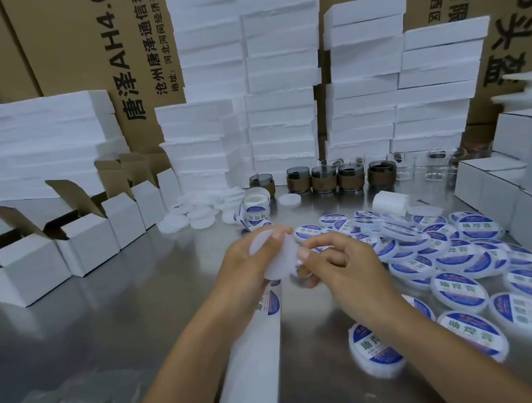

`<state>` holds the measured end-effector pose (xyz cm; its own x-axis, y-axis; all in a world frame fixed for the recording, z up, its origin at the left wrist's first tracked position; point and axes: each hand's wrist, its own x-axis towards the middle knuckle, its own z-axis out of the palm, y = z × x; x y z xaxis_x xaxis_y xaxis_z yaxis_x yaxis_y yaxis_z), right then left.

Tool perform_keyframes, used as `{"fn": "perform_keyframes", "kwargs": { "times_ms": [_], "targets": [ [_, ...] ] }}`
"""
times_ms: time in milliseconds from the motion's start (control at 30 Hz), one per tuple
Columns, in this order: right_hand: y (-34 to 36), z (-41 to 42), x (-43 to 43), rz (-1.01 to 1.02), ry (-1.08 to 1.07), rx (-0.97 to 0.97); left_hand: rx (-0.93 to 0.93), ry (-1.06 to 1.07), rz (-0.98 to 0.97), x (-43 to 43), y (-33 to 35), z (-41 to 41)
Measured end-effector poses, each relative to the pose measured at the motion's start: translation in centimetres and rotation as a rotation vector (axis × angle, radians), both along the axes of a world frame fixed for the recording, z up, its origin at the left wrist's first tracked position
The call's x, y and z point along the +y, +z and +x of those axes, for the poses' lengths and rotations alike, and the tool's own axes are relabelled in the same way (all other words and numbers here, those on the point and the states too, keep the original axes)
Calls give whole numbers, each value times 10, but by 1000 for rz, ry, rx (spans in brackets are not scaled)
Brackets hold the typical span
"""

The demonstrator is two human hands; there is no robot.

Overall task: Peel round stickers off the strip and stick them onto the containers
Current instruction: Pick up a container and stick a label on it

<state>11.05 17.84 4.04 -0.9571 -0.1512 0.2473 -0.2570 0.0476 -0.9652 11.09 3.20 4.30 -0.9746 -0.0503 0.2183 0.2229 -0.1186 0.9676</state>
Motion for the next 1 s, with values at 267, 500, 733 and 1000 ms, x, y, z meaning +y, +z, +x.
{"fn": "perform_keyframes", "kwargs": {
  "times_ms": [267, 500, 733, 1000],
  "targets": [
    [-6, -12, 15, 106, -143, 27, -267, 231, 74, -24, -5, -9],
    [-9, -15, 16, 184, -141, 84, -344, 205, -28, -27, -8, -11],
    [-15, 0, 6, 608, -160, 560, -354, 235, -59, -19, -9, -10],
    [-19, 1, -2, 744, -153, 526, -398, 106, 185, -5, -3, -5]
  ]
}}
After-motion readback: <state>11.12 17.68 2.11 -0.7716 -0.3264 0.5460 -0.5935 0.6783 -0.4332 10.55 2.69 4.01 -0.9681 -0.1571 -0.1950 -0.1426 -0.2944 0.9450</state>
